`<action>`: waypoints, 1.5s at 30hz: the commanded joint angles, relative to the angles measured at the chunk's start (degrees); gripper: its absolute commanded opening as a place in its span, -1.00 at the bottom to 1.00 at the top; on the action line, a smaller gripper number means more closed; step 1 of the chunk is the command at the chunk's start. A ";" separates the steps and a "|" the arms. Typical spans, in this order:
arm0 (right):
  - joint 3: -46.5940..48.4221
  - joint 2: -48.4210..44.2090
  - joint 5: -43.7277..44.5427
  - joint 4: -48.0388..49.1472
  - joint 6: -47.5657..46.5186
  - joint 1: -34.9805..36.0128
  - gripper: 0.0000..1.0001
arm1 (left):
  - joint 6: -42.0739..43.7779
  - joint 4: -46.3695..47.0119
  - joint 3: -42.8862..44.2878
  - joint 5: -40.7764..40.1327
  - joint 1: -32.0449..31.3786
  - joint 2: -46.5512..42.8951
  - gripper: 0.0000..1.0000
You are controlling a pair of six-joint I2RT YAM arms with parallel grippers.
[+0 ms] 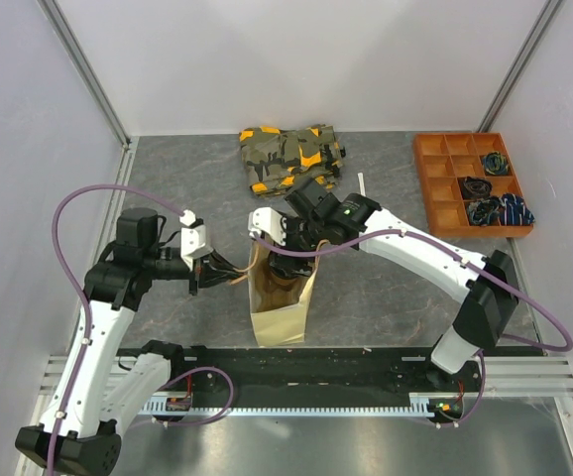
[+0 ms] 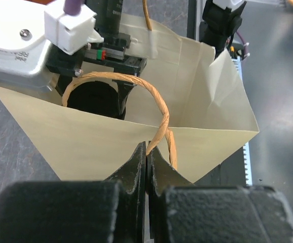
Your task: Pack the takeout coffee
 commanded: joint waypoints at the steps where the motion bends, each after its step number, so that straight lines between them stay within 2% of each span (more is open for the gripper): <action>1: 1.48 1.23 0.33 1.21 -1.50 0.04 -0.18 | 8.08 -2.72 -1.89 -1.74 0.22 -0.95 -0.96; 8: 4.11 3.34 0.60 -0.45 -2.46 0.21 -0.18 | 11.42 -4.57 -4.17 -2.44 0.22 -0.60 -0.96; 16: 4.56 4.58 3.41 2.35 -0.36 0.12 -0.18 | 9.93 -4.92 -5.23 -1.74 0.22 -0.43 -0.96; 26: 4.03 6.42 0.95 3.68 -1.40 0.56 -0.20 | 9.93 -4.92 -6.55 -1.74 0.22 -1.92 -0.96; 45: 1.83 8.09 1.56 -2.12 -7.56 2.14 -0.35 | 9.40 -6.33 -5.32 -5.17 0.22 -3.24 -0.96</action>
